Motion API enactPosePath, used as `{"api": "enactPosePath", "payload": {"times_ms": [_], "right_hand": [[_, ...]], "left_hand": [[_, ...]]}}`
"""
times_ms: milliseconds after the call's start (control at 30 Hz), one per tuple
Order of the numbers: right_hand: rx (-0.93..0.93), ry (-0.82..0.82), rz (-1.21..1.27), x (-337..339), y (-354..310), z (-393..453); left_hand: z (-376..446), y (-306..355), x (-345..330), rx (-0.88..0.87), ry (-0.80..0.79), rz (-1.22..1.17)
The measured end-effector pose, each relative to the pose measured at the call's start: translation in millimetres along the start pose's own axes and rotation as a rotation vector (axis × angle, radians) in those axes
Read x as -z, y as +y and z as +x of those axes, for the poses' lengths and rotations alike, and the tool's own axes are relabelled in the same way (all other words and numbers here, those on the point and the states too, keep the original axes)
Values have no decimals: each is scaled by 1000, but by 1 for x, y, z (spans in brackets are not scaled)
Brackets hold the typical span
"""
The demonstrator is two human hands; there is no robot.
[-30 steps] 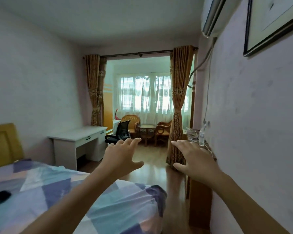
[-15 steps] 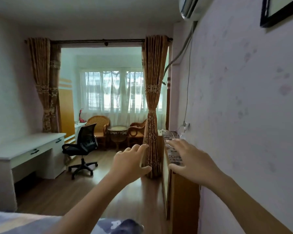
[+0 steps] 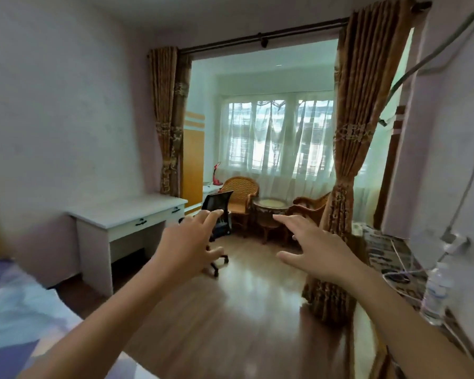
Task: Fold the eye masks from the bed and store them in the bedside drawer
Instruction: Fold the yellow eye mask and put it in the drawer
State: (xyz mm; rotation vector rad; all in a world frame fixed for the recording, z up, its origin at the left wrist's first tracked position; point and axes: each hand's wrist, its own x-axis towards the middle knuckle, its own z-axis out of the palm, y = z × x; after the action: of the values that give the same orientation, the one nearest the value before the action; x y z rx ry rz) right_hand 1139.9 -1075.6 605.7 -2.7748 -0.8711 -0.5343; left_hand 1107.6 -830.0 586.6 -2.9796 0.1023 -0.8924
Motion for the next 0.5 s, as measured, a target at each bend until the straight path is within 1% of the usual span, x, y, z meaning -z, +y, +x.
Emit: {"api": "enactPosePath", "payload": {"times_ms": [100, 200, 333, 500], "right_hand": [[85, 11, 42, -34, 19, 83], [136, 16, 89, -64, 36, 159], [211, 12, 135, -85, 62, 242], [323, 47, 152, -104, 86, 339]], "left_hand": [[46, -48, -26, 125, 25, 60], [93, -83, -57, 216, 2, 93], [150, -100, -88, 260, 0, 83], [204, -128, -118, 318, 61, 69]]}}
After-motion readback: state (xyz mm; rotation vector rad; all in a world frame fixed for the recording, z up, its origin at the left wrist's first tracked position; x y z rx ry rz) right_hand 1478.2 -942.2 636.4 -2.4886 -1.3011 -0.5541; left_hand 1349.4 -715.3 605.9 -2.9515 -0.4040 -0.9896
